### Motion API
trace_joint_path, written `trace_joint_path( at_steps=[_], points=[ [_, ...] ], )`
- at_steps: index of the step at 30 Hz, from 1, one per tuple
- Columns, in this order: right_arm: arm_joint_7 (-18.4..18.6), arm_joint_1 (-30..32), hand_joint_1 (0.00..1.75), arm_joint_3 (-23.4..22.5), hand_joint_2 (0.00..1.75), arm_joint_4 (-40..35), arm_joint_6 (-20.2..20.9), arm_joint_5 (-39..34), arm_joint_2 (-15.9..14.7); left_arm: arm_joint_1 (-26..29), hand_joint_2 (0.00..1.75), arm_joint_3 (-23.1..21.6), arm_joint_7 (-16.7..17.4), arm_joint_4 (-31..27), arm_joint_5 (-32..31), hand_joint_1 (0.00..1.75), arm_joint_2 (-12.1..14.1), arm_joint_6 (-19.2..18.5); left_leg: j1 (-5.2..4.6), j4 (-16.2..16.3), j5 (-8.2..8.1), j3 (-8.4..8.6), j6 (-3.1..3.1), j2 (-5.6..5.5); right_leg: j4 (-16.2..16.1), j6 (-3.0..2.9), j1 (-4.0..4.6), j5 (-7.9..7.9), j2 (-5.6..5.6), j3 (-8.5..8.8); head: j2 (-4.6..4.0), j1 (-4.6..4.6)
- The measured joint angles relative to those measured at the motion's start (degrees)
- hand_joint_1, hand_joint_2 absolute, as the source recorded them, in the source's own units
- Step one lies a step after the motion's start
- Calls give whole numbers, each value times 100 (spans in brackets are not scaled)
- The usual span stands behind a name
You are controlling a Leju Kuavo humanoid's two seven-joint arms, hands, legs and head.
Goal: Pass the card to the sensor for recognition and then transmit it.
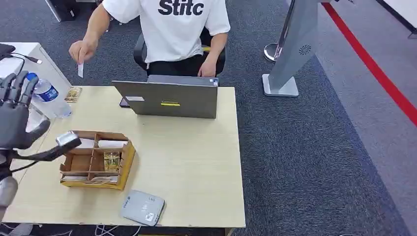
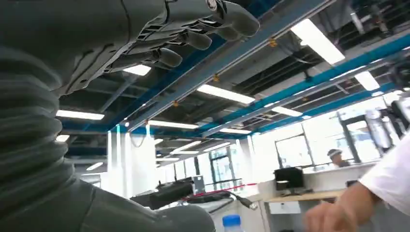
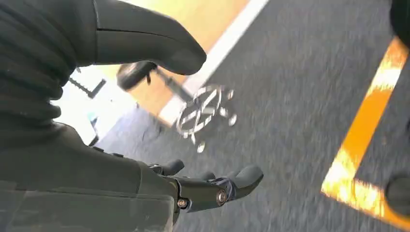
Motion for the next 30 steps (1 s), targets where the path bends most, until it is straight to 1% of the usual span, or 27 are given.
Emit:
trace_joint_path(
  at_steps=[2, 4, 6, 10, 18, 20, 23, 25, 27, 29, 30],
  points=[
    [4, 35, 0, -99, 175, -495, 202, 2, 266, 619, 175, 68, -31, -578, -9, 0, 207, -68, 3, 0, 0, -10, 0, -2, 0, -3, 1, -3, -3, -7, 0, 4],
    [22, 41, 0, -193, 175, -910, 296, 2, 484, 1174, 175, 147, -90, -1129, 48, 0, 546, -331, 4, -2, -1, -12, -3, -1, 4, -16, 2, -10, -3, -11, 0, 4],
    [24, 57, 0, -287, 175, -1213, 320, 2, 622, 1626, 175, 243, -97, -1590, 138, 0, 860, -455, 4, -2, -1, -12, -5, -3, 4, -16, 2, -10, -5, -15, 0, -6],
    [33, 50, 0, -379, 175, -1567, 329, 2, 770, 2064, 175, 422, -138, -2115, 219, 0, 1200, -544, 5, -2, 1, -13, -6, -24, 4, -16, 3, -12, -29, -17, 0, -2],
    [33, 46, 0, -433, 175, -1851, 353, 2, 908, 2368, 175, 555, -179, -2504, 182, 0, 1443, -623, 5, -2, 10, -9, -13, -23, 5, -18, 2, -7, -30, 2, 0, 7],
    [33, 49, 0, -457, 175, -1890, 385, 2, 928, 2695, 175, 619, -188, -2711, 94, 0, 1577, -702, 5, -2, 9, -9, -13, -18, 6, -18, 2, -7, -24, -3, 0, 0],
    [35, 47, 0, -486, 175, -1908, 385, 2, 945, 3033, 175, 693, -164, -2922, 44, 0, 1692, -835, 4, -2, 9, -12, -13, -24, 5, -18, 2, -9, -28, -6, 0, 0],
    [33, 45, 0, -486, 175, -1908, 388, 2, 949, 3216, 175, 719, -145, -2973, 28, 0, 1706, -907, 4, -2, 8, -13, -13, -29, 5, -18, 2, -10, -32, -5, 0, 0],
    [28, 47, 0, -486, 175, -1910, 394, 2, 949, 3259, 175, 713, -108, -2955, -31, 0, 1654, -949, 5, -2, 8, -14, -13, -31, 5, -17, 2, -10, -35, -14, 0, 0],
    [20, 46, 0, -481, 175, -1910, 394, 2, 949, 3234, 175, 676, -35, -2846, -68, 0, 1546, -958, 2, -2, 8, -11, -13, -34, 4, -17, 2, -11, -37, -12, 0, 0],
    [17, 47, 0, -479, 175, -1908, 390, 2, 947, 3171, 175, 621, -9, -2681, -83, 0, 1468, -953, 0, -2, 8, -10, -13, -36, 4, -16, 1, -11, -41, -10, 0, -2]
  ],
)
